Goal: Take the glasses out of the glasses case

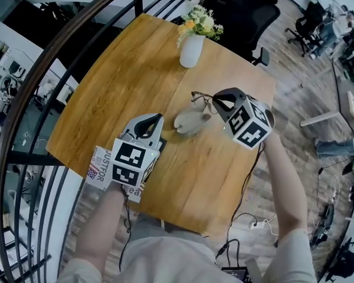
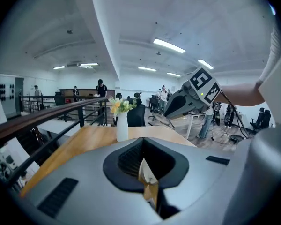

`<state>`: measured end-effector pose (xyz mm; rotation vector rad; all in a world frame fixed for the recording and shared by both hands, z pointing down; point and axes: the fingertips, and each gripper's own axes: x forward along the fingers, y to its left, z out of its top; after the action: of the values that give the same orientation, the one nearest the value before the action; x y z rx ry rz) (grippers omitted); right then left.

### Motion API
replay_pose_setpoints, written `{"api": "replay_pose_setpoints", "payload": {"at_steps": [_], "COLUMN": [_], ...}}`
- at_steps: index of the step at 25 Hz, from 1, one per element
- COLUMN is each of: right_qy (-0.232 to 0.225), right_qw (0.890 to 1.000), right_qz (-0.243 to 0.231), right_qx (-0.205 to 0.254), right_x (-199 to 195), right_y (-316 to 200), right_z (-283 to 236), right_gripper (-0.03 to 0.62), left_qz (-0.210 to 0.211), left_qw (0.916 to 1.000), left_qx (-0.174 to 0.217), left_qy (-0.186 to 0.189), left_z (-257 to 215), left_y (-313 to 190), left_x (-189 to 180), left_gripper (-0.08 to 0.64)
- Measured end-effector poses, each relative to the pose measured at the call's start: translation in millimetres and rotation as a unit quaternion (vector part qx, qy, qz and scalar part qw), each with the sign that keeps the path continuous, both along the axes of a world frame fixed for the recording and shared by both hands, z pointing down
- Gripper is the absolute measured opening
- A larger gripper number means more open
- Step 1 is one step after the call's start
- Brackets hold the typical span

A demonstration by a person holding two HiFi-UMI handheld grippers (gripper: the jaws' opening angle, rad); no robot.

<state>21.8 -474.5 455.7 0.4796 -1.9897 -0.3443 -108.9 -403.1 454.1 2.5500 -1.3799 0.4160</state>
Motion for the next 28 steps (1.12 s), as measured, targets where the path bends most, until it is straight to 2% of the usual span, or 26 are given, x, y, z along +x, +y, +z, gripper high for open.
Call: {"api": "replay_pose_setpoints", "payload": {"at_steps": [3, 5, 10, 14, 19, 22, 25, 28], "right_qy": [-0.066, -0.106, -0.217, -0.290, -0.376, -0.424, -0.473, -0.514], "right_qw": [0.997, 0.991, 0.962, 0.929, 0.881, 0.854, 0.826, 0.800], "right_qz": [0.029, 0.049, 0.107, 0.144, 0.174, 0.190, 0.207, 0.226], "right_qx": [0.034, 0.066, 0.127, 0.179, 0.227, 0.234, 0.226, 0.210], "right_x": [2, 7, 26, 46, 73, 85, 96, 107], "right_y": [20, 29, 55, 88, 134, 161, 187, 211], "right_z": [-54, -94, -176, -224, -274, -286, -289, -282], "right_gripper": [0.040, 0.040, 0.040, 0.040, 0.039, 0.039, 0.040, 0.040], "left_qz": [0.014, 0.027, 0.036, 0.047, 0.043, 0.039, 0.023, 0.009], "left_qw": [0.9989, 0.9972, 0.9906, 0.9831, 0.9736, 0.9666, 0.9594, 0.9565], "left_qx": [0.040, 0.064, 0.130, 0.177, 0.224, 0.253, 0.281, 0.291], "left_qy": [-0.022, -0.029, -0.019, -0.010, -0.008, -0.019, -0.011, -0.008], "left_z": [-38, -66, -133, -178, -217, -232, -246, -247], "left_y": [11, 15, 25, 45, 68, 80, 94, 110], "left_x": [0, 2, 3, 3, 8, 9, 4, -1], "left_gripper": [0.015, 0.015, 0.015, 0.015, 0.015, 0.015, 0.015, 0.015]}}
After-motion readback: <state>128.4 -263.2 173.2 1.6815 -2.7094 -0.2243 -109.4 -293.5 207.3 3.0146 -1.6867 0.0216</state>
